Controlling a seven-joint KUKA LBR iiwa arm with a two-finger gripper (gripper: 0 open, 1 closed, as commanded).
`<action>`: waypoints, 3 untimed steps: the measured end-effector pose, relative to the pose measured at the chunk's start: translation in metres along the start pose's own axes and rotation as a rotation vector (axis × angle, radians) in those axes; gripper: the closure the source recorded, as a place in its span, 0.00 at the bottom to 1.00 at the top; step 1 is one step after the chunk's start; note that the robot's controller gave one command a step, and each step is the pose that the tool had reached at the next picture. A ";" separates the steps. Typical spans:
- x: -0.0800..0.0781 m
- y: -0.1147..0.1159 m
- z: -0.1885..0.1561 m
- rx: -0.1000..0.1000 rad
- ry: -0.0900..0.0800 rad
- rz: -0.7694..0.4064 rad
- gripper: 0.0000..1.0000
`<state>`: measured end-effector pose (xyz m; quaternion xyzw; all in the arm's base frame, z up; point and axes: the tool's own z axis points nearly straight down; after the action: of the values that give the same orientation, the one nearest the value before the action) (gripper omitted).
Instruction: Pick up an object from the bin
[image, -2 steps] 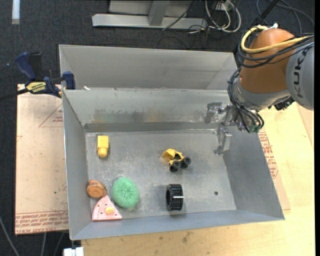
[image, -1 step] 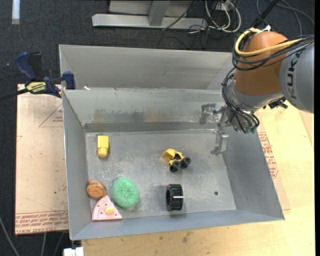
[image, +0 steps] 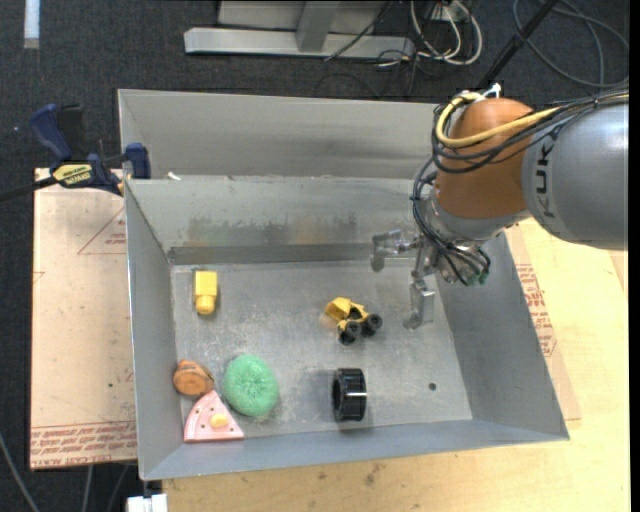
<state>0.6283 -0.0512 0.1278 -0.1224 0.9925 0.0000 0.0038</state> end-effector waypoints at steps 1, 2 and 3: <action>0.024 0.015 0.032 -0.004 0.010 0.067 0.00; 0.019 0.031 0.041 -0.001 0.005 0.176 0.00; 0.061 0.071 0.056 -0.002 0.005 0.151 1.00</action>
Offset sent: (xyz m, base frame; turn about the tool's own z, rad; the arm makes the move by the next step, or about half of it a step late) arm -0.0151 0.0459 -0.0561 -0.0085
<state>0.5519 0.0031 0.0708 -0.0473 0.9989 0.0010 0.0010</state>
